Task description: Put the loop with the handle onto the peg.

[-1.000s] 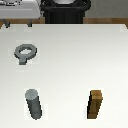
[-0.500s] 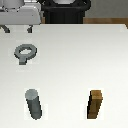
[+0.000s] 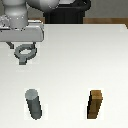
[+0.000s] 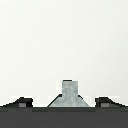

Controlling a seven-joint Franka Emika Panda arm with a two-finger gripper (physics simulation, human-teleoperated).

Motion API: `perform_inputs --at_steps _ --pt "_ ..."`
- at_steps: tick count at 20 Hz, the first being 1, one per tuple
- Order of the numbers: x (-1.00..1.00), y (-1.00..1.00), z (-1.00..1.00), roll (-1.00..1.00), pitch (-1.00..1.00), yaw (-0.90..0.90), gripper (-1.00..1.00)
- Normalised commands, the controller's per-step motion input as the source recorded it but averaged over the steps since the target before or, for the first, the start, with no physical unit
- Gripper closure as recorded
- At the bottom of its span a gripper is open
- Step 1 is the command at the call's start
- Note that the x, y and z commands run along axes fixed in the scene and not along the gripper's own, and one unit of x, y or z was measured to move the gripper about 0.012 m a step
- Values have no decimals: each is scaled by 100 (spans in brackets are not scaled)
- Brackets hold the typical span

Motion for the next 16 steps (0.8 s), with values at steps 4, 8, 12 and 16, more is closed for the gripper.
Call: perform_inputs --at_steps 4,8,12,16 --pt "0 -25 0 0 0 0 -100" --pt "0 0 -25 0 0 0 -100" --pt "12 0 -100 0 0 0 -100" --pt "25 0 0 0 0 0 -100"
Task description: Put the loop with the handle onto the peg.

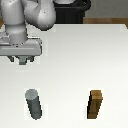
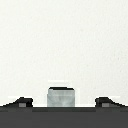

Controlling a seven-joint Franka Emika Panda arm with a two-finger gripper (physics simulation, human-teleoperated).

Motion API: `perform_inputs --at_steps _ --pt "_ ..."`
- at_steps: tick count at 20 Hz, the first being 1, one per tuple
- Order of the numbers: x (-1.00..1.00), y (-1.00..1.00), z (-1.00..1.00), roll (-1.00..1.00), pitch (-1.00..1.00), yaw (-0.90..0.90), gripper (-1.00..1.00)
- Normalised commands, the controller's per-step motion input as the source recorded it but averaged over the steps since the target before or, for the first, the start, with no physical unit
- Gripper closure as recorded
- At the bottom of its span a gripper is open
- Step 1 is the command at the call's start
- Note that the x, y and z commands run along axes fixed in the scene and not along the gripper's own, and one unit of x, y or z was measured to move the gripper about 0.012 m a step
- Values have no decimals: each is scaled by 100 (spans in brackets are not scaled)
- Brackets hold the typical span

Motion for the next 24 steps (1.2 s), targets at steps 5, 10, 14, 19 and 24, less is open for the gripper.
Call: perform_inputs --at_steps 5,10,14,19,24 --pt "20 0 0 0 0 0 -100" --pt "0 0 0 0 0 0 100" --pt "0 0 0 0 0 0 100" --pt "0 0 20 0 0 0 100" --pt "0 0 100 0 0 0 100"
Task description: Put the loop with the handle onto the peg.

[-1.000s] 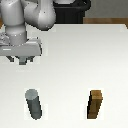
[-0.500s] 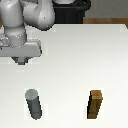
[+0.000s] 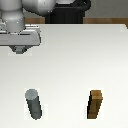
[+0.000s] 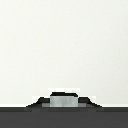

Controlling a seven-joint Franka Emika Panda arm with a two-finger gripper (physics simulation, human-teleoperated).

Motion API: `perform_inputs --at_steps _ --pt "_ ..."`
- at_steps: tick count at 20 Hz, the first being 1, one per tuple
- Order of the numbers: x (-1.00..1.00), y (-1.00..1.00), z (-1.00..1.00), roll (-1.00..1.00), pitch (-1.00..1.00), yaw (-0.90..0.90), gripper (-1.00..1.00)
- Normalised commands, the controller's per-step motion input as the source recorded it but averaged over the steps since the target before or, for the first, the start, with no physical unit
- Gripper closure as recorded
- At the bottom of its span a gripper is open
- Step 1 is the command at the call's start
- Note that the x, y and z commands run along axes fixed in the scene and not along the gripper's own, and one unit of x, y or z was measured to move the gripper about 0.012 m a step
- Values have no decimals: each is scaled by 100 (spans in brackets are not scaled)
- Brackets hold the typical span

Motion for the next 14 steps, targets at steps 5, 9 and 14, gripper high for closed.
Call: perform_inputs --at_steps 5,9,14 --pt "0 0 100 0 0 -3 100" --pt "0 0 0 0 0 -40 100" --pt "0 0 0 0 0 -86 100"
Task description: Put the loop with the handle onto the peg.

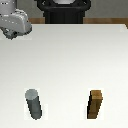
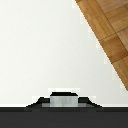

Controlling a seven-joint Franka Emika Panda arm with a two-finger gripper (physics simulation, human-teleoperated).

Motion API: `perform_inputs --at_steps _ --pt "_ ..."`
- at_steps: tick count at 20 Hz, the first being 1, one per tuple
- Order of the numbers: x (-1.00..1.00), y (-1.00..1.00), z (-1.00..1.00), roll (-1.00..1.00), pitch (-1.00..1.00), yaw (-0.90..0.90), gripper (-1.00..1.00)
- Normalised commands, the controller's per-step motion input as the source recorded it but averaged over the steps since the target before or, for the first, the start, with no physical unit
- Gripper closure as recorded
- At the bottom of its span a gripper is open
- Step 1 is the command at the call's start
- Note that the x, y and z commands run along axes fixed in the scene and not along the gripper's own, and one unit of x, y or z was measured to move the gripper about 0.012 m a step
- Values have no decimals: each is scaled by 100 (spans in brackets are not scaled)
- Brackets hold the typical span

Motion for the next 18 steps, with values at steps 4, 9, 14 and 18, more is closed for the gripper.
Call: perform_inputs --at_steps 4,9,14,18 --pt "0 0 0 0 0 -100 100" --pt "0 0 0 0 0 -98 100" --pt "0 0 0 0 0 -94 100" --pt "0 0 0 0 0 -91 100"
